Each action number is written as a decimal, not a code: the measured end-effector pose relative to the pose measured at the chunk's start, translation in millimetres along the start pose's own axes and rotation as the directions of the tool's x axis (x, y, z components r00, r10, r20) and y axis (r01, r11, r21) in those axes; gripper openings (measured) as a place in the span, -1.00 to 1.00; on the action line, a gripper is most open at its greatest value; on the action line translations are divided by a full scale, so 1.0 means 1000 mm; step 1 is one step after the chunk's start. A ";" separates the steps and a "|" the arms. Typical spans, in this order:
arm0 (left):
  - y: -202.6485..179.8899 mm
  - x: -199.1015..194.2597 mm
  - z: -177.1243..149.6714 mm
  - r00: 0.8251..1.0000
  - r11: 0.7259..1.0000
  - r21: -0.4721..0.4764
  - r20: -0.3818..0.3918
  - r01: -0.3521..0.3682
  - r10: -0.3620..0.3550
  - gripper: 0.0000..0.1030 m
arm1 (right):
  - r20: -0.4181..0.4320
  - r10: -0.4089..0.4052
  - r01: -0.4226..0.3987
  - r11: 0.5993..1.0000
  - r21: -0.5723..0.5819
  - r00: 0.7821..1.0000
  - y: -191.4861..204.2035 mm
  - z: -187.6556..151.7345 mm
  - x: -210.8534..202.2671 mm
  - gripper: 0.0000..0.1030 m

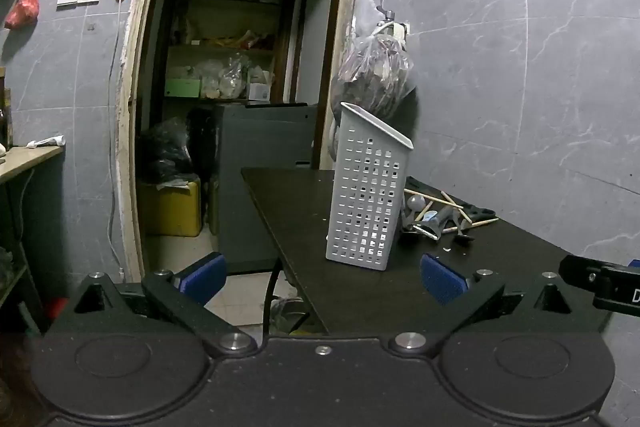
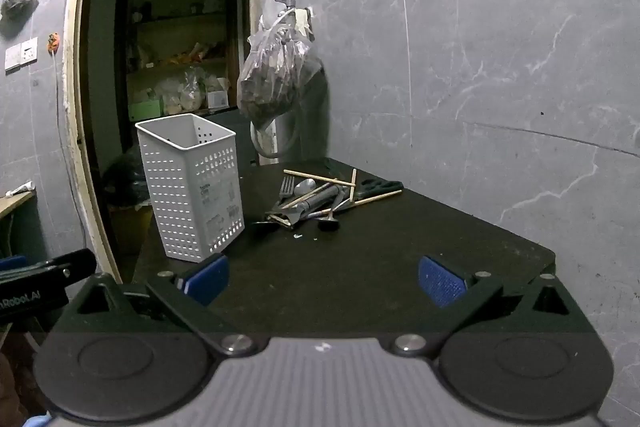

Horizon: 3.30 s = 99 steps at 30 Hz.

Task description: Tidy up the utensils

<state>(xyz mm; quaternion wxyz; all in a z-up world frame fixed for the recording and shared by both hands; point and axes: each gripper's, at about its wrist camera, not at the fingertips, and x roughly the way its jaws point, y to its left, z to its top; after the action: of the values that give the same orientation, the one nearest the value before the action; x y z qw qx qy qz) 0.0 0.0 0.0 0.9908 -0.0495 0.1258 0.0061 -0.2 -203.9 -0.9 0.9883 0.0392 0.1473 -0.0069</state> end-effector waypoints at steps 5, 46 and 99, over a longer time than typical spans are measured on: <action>0.000 0.000 0.000 1.000 1.000 0.000 -0.001 0.000 0.000 0.99 | 0.002 0.000 0.000 1.000 -0.002 1.000 0.000 0.000 0.000 1.00; -0.001 0.004 -0.003 1.000 1.000 0.016 -0.016 -0.007 0.007 0.99 | -0.004 0.003 -0.003 1.000 0.002 1.000 0.000 0.000 0.006 1.00; -0.003 0.042 0.005 0.997 0.998 0.044 -0.066 -0.037 0.040 0.99 | -0.038 0.043 -0.042 0.999 0.023 0.998 -0.009 -0.002 0.030 1.00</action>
<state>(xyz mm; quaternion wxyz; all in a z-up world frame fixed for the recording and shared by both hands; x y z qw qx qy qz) 42.2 -2.8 -5.7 0.9866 -0.0261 0.1598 0.0207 27.8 -212.8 -12.0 0.9847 0.0536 0.1652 0.0131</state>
